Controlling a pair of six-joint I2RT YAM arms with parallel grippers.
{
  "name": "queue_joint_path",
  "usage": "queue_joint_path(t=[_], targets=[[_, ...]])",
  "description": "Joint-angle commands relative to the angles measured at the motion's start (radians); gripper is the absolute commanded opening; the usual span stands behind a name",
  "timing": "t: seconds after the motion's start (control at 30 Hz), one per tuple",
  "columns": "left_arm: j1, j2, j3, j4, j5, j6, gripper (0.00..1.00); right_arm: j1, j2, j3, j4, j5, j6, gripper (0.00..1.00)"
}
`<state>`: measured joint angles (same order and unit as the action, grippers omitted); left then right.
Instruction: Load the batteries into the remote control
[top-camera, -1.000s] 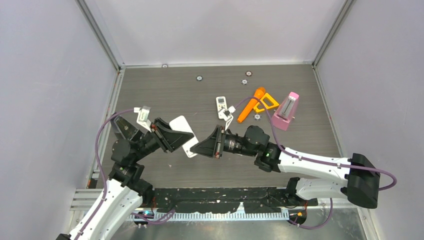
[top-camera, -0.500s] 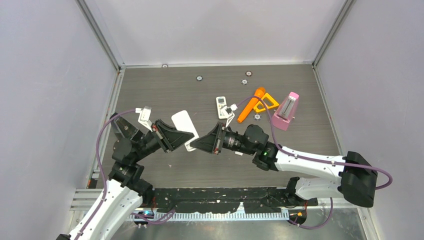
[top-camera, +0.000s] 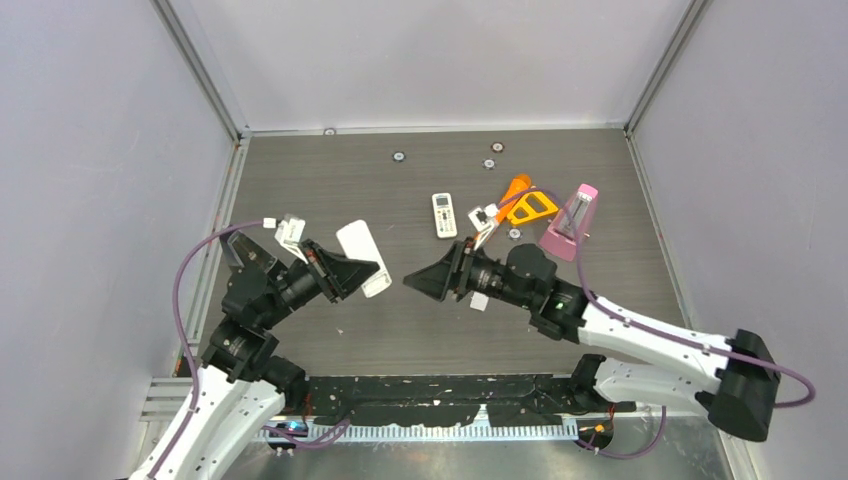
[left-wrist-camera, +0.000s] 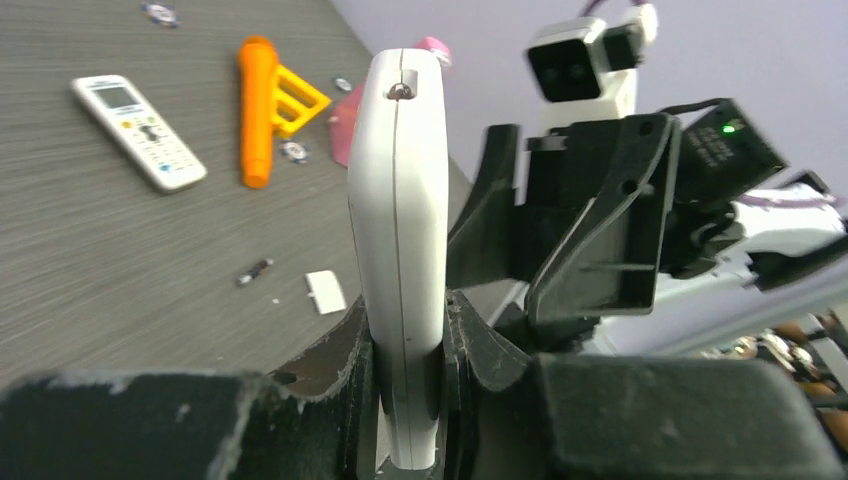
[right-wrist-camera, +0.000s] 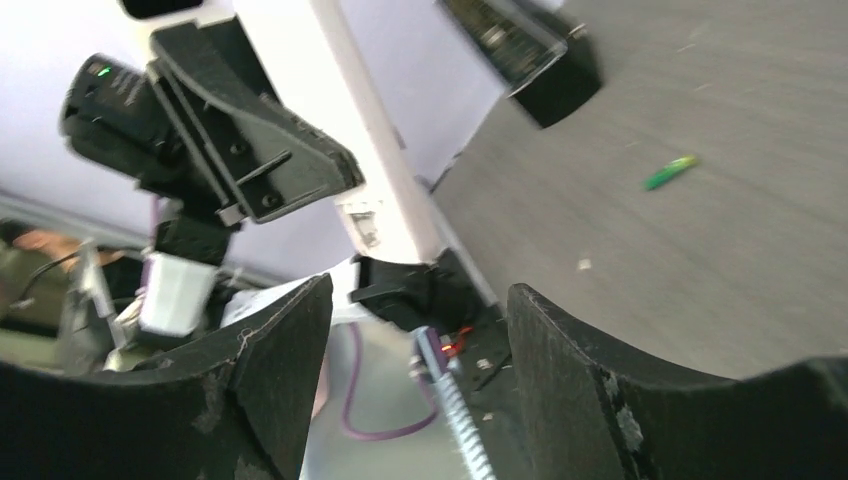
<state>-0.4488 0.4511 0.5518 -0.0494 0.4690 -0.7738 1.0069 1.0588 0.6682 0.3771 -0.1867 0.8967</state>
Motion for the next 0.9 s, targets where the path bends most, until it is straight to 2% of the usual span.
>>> queue_joint_path(t=[0.0,0.17,0.3,0.37,0.5,0.73,0.87], targets=[[0.002,-0.006,0.072,-0.194,-0.144,0.129,0.0,-0.079,-0.119,0.021,-0.32,0.145,-0.212,0.69],[0.002,0.015,0.066,-0.206,-0.145,0.13,0.0,-0.187,-0.041,0.091,-0.63,0.219,-0.539,0.66],[0.002,0.045,0.096,-0.24,-0.123,0.162,0.0,-0.19,0.159,0.214,-0.771,0.252,-0.772,0.62],[0.003,0.067,0.12,-0.266,-0.104,0.175,0.0,-0.191,0.283,0.266,-0.792,0.246,-0.859,0.61],[0.006,0.129,0.159,-0.334,-0.082,0.191,0.0,-0.191,0.42,0.333,-0.792,0.216,-1.021,0.58],[0.025,0.19,0.194,-0.387,-0.009,0.197,0.0,-0.19,0.546,0.418,-0.828,0.212,-1.213,0.54],[0.054,0.211,0.204,-0.385,0.046,0.194,0.0,-0.191,0.601,0.454,-0.832,0.206,-1.254,0.51]])
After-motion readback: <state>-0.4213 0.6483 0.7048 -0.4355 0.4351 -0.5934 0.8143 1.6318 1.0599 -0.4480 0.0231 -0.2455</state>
